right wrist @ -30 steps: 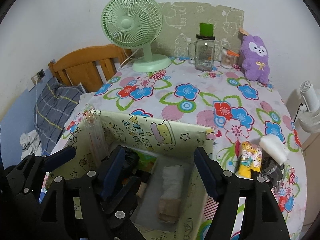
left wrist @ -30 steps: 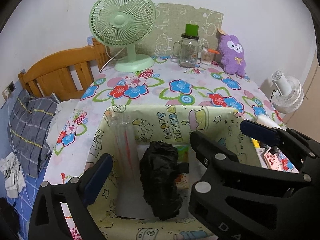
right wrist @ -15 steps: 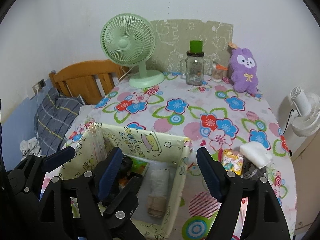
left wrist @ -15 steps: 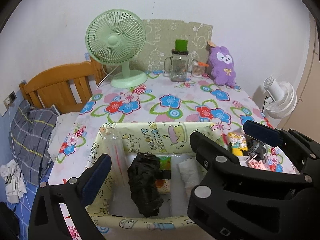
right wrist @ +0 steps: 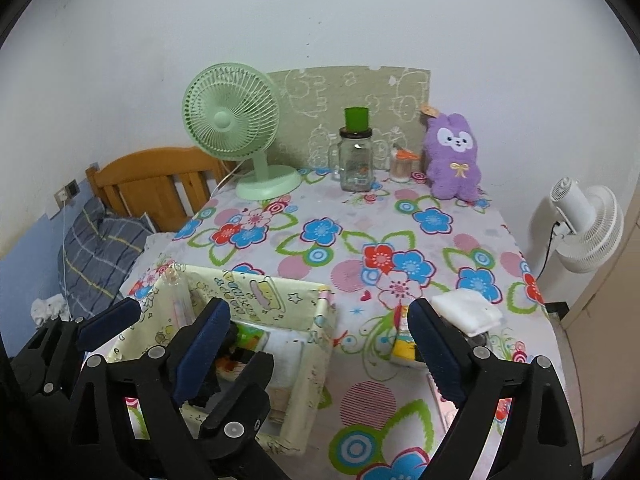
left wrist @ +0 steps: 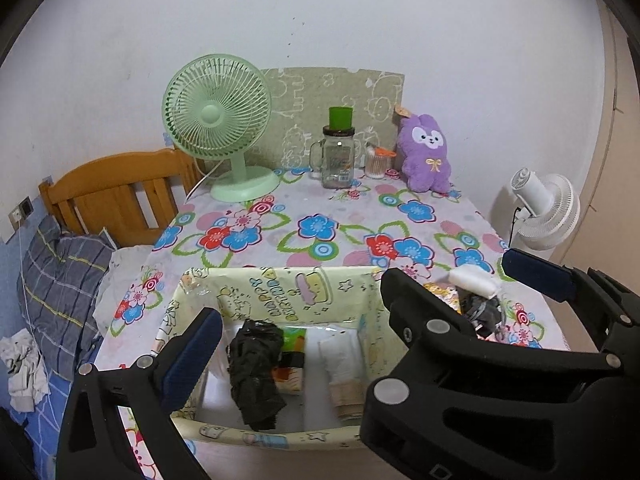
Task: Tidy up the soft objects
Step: 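Withdraw both grippers from the box toward the remaining table items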
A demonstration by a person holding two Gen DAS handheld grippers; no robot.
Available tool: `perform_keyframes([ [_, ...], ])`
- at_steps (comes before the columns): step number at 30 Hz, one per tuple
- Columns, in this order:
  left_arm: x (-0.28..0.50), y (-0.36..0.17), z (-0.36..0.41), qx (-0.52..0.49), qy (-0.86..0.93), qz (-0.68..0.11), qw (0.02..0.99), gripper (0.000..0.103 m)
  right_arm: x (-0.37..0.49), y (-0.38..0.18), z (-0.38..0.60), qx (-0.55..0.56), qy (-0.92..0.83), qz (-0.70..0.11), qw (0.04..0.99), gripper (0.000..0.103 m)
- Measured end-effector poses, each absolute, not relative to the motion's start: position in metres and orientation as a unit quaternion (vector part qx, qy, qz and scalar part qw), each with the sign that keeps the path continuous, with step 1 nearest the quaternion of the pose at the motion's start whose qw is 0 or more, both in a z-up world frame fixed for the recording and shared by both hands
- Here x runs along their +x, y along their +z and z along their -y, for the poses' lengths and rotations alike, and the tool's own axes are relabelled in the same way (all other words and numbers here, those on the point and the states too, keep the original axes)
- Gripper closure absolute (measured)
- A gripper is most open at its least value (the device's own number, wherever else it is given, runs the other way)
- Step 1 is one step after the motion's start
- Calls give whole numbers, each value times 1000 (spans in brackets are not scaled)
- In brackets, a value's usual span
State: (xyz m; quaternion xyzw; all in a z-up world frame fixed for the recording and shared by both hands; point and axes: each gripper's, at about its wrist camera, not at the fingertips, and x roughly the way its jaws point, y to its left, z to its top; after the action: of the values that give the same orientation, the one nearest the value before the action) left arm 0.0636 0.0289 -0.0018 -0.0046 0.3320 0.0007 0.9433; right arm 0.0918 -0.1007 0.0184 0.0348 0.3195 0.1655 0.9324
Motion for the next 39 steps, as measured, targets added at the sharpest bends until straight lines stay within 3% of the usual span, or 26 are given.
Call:
perform_keyframes([
  [39,61,-22,87,15,-63,-328,942,0,75,-12,220,60,78,-314,944,11],
])
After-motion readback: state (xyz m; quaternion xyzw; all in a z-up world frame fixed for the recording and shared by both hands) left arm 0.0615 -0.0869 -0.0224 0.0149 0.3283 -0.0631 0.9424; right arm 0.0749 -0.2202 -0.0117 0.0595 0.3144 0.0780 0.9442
